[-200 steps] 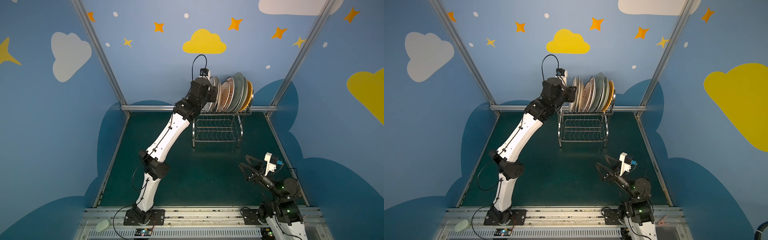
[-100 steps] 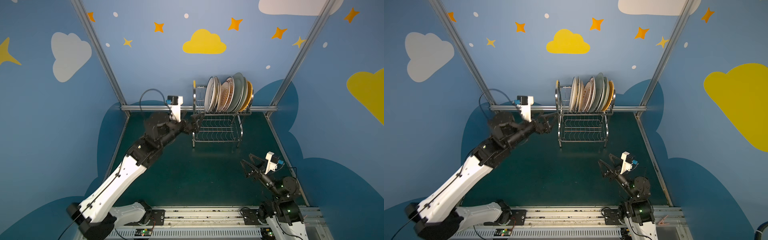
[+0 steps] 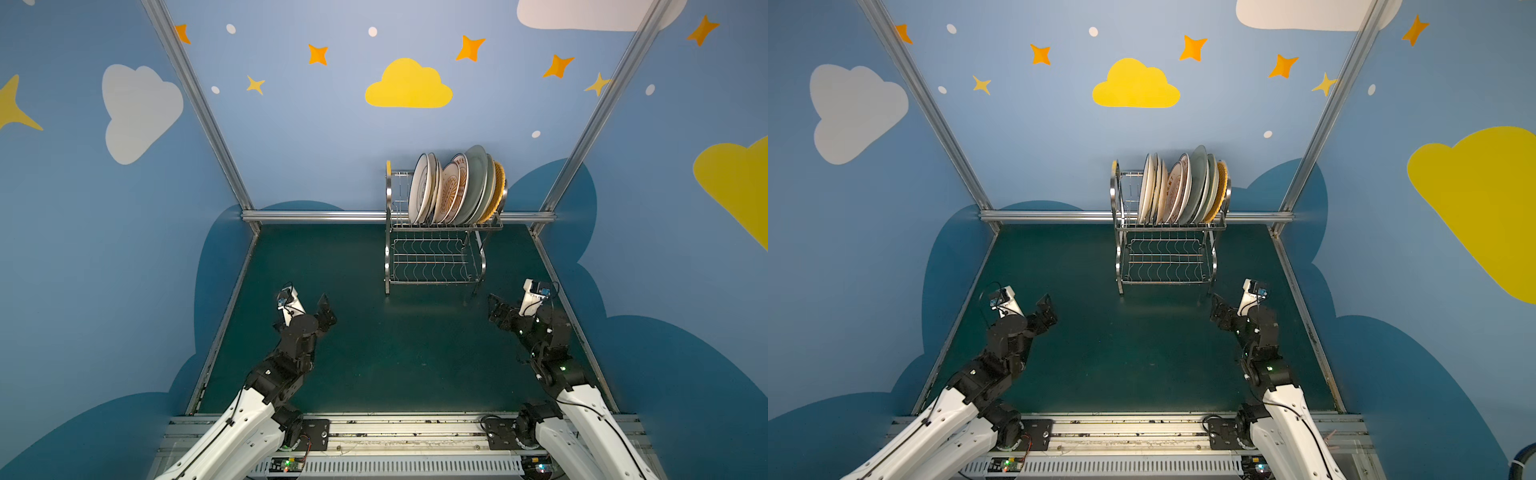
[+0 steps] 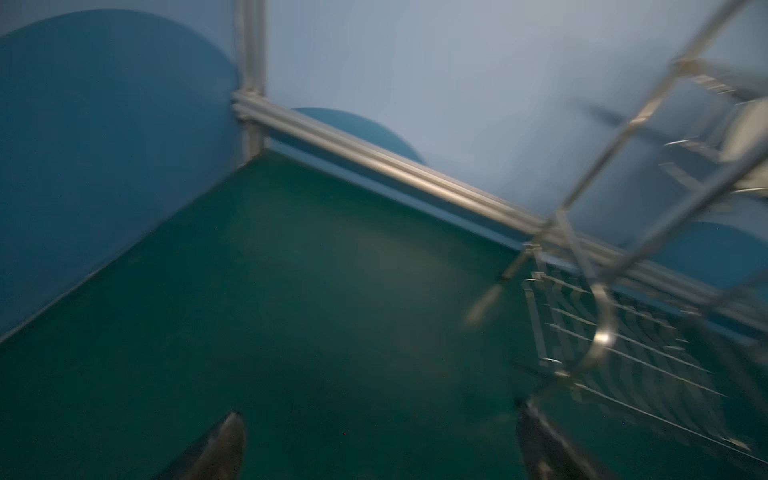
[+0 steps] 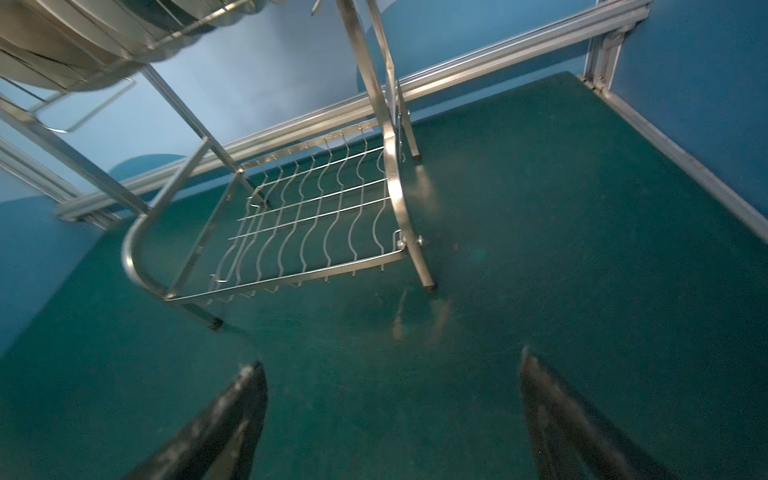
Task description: Load the plates into the dish rack
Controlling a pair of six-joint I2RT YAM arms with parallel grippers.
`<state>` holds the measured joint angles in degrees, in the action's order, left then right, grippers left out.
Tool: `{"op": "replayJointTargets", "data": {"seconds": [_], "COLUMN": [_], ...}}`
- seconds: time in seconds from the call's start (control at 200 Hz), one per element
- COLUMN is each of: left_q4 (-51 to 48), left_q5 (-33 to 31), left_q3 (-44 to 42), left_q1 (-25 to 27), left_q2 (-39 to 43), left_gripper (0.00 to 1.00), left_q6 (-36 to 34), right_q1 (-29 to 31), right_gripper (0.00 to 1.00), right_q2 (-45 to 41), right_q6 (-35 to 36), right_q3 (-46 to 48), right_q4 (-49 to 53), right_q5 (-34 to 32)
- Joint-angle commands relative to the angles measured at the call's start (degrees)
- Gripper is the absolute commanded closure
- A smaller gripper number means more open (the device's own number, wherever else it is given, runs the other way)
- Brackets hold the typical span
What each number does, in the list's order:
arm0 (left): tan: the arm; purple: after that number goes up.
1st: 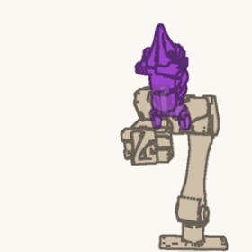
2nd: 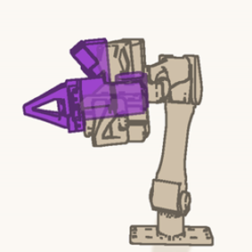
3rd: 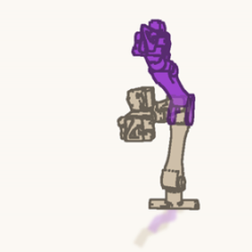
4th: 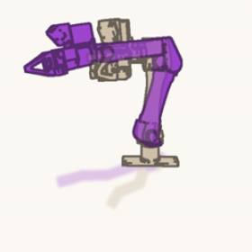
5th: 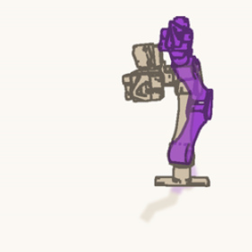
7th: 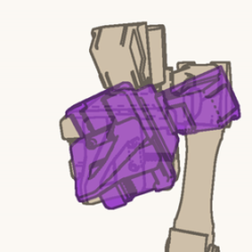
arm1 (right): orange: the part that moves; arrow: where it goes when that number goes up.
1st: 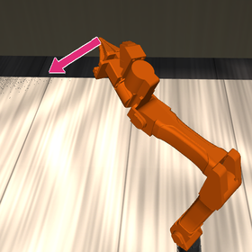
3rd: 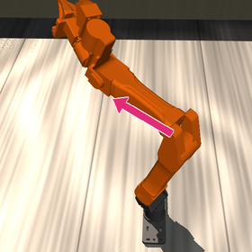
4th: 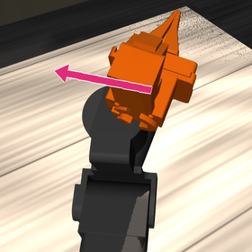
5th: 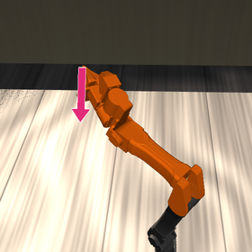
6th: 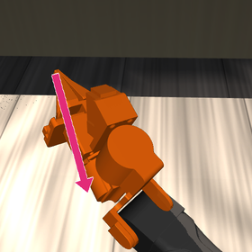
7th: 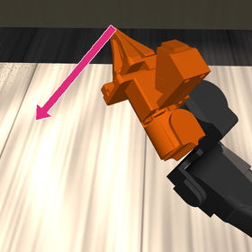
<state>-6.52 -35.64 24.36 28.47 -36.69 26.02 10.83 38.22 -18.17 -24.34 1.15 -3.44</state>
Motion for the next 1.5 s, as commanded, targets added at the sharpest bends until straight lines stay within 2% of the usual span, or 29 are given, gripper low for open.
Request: {"op": "replayJointTargets", "data": {"seconds": [0.0,0.05,0.14,0.23,0.315,0.446,0.481,0.516,0.591,0.676,0.746,0.831,0.951,0.996,1.061,1.137,1.217,1.287,1.337,1.367,1.442,1.492], "left_q4": [4.92,7.23,13.08,18.68,22.98,35.54,36.45,37.26,46.30,43.91,46.48,49.28,67.03,65.48,55.60,59.12,53.62,51.88,60.72,65.12,49.39,53.16], "left_q5": [-11.01,-11.30,-11.06,-8.08,-5.95,0.68,1.04,4.11,7.64,8.46,8.95,8.90,6.66,7.02,9.42,10.46,13.68,18.38,16.06,15.81,18.25,18.17], "left_q3": [-2.40,-3.13,-4.07,-4.91,-5.98,-10.29,-10.26,-10.24,-11.98,-8.72,-8.00,-7.60,-10.82,-10.00,-8.05,-8.77,-6.30,-3.96,-3.32,-4.47,-0.85,-1.87], "left_q1": [-3.83,-5.25,-7.13,-10.32,-14.25,-20.84,-21.08,-21.66,-22.88,-23.21,-23.27,-23.28,-22.99,-22.89,-23.49,-25.16,-25.58,-25.71,-25.04,-24.77,-25.56,-26.13], "left_q2": [-2.56,-4.34,-7.76,-12.25,-17.34,-24.25,-25.00,-25.13,-28.38,-31.56,-34.02,-36.37,-45.91,-46.15,-42.41,-43.62,-43.33,-46.72,-54.33,-54.96,-49.86,-51.25], "left_gripper": [0.00,0.00,0.00,0.00,0.00,0.00,0.00,0.00,0.00,0.00,0.00,0.00,0.00,0.00,0.00,0.00,0.00,0.00,0.00,0.00,0.00,0.00], "left_q6": [3.04,1.80,-6.58,-11.58,-11.61,-10.61,-10.97,-12.84,-13.38,-15.03,-18.22,-20.49,-20.72,-21.04,-21.06,-19.00,-20.06,-22.23,-22.75,-23.31,-22.54,-21.28], "right_q1": [-1.15,-2.17,-4.60,-7.07,-8.57,-9.41,-9.43,-9.55,-9.96,-10.91,-10.96,-11.18,-11.53,-11.51,-11.49,-11.53,-11.53,-11.44,-11.19,-10.86,-10.63,-10.57], "right_gripper": [0.07,0.08,0.08,0.08,0.08,0.08,0.08,0.08,0.08,0.07,0.07,0.07,0.07,0.07,0.07,0.07,0.07,0.07,0.07,0.07,0.07,0.07], "right_q2": [2.29,3.33,5.62,8.33,10.35,9.60,9.88,10.82,15.01,20.42,22.25,26.21,33.03,35.72,39.19,40.62,41.79,43.04,44.24,44.49,44.57,44.66], "right_q6": [6.58,7.47,9.38,10.44,8.89,7.05,7.39,7.73,7.25,8.74,8.36,8.59,8.71,9.01,10.44,10.69,12.45,13.81,14.86,14.99,15.18,15.27], "right_q3": [2.58,3.56,5.12,6.08,6.41,7.10,7.96,9.00,10.26,9.53,7.31,7.19,6.14,4.97,3.14,-0.57,-2.16,-4.20,-6.06,-6.75,-6.95,-6.96], "right_q4": [-10.57,-12.92,-16.52,-18.07,-17.59,-16.55,-18.57,-21.40,-26.26,-29.43,-27.64,-31.14,-35.63,-35.81,-36.09,-30.47,-29.12,-27.16,-24.96,-23.91,-23.82,-23.83], "right_q5": [-5.29,-6.46,-7.73,-7.63,-8.52,-9.05,-8.66,-8.50,-10.24,-8.62,-5.26,-4.64,-2.52,-1.87,-0.34,2.11,4.86,7.25,8.43,8.05,7.71,7.66]}}
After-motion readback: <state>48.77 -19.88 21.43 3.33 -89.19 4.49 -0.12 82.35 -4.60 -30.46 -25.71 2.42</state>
